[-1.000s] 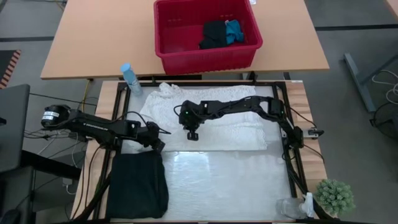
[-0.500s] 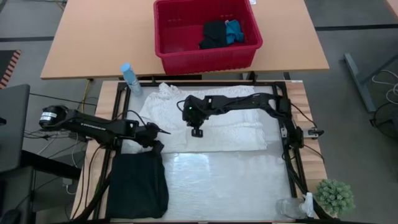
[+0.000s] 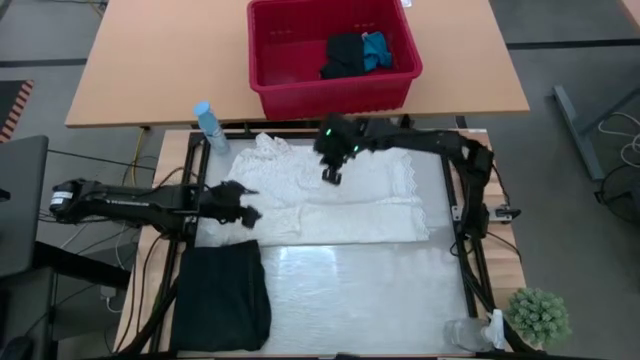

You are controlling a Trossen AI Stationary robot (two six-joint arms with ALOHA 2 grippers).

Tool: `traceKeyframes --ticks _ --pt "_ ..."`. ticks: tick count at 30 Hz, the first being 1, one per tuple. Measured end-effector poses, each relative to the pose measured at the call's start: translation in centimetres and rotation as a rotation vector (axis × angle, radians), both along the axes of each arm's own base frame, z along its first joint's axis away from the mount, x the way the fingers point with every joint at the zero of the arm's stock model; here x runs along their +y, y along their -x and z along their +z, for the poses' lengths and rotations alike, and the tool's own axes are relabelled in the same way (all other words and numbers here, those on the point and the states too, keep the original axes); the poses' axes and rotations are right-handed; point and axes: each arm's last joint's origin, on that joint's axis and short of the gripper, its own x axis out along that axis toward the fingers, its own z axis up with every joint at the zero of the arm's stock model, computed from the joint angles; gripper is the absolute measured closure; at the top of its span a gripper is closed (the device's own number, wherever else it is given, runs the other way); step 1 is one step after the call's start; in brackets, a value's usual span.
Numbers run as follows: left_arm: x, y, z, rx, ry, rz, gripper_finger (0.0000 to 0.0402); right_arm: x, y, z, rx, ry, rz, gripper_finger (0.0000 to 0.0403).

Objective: Fold Laundry from Bin
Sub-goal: Fold the white dress from the red bin

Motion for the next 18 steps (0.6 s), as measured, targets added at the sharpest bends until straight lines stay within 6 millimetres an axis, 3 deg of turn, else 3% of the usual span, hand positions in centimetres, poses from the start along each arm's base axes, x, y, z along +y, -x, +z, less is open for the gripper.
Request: traceKeyframes --ticks 3,9,13,18 --pt "1.2 0.1 2.1 -0.147 -0.086 0.123 0.0185 -3.0 1.9 0.6 -0.004 -0.041 -0.163 0.0366" --pt "4.7 0.5 6.1 -0.289 -0.334 0.245 0.0185 -8.3 6.3 -1.3 0.17 -0.098 -0.308 0.032" --pt "7.7 0.9 6.8 -0.227 -0.413 0.256 0.0185 -11.0 8.6 -2.1 0.193 -0.158 -0.429 0.0272" --pt "11.3 1.1 5.7 -0.071 -0.359 0.266 0.0185 -12.8 10.2 -2.0 0.158 -0.178 -0.552 0.0216"
